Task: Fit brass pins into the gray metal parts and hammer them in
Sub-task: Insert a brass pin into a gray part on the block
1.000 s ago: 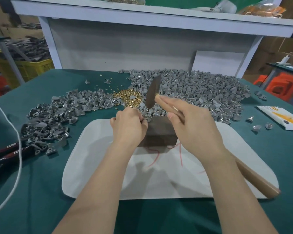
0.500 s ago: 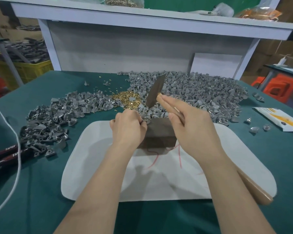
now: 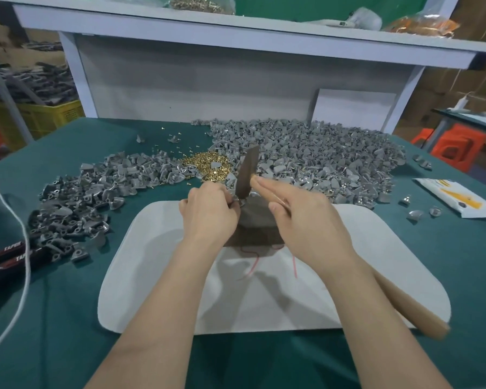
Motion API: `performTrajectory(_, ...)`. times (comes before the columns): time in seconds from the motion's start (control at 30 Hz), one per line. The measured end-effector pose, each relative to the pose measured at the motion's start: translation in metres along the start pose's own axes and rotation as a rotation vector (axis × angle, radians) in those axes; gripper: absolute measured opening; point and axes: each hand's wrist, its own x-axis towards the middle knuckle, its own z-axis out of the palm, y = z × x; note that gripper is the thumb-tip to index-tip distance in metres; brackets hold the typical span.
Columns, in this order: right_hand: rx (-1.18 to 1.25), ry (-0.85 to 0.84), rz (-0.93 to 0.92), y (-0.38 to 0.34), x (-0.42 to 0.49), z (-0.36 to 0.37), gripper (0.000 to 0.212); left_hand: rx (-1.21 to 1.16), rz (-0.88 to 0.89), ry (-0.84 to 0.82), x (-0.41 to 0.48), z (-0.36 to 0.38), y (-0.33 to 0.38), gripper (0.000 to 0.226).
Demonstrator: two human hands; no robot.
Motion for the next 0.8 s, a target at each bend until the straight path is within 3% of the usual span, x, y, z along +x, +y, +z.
performTrajectory(0.13, 0.052, 0.113, 0.043, 0.013, 0.009, -0.004, 0.043, 0.006, -0.016, -0.02, 0.001, -0.002, 0.0, 0.016)
performTrajectory(0.23, 0.036, 0.177, 0.189, 0.03, 0.028, -0.006, 0.035, -0.029, -0.034, -0.054, 0.002, -0.002, 0.001, 0.031)
performTrajectory(0.3, 0.074, 0.123, 0.309, 0.041, 0.04, -0.004, 0.031, -0.067, -0.041, -0.07, 0.002, -0.003, 0.002, 0.035)
performTrajectory(0.43, 0.303, 0.011, 0.481, 0.057, 0.047, 0.011, 0.043, -0.099, -0.026, -0.089, 0.001, -0.004, 0.004, 0.033)
performTrajectory(0.5, 0.294, -0.019, 0.484, 0.062, 0.043, 0.02, 0.044, -0.105, -0.021, -0.09, 0.001, -0.004, 0.004, 0.032)
performTrajectory(0.67, -0.023, -0.082, 0.426, 0.064, 0.042, 0.025, 0.033, -0.11, -0.016, -0.084, 0.003, -0.001, 0.002, 0.028)
performTrajectory(0.8, -0.038, 0.104, 0.314, 0.044, 0.044, 0.02, 0.017, -0.082, 0.011, -0.069, 0.003, 0.005, 0.003, 0.022)
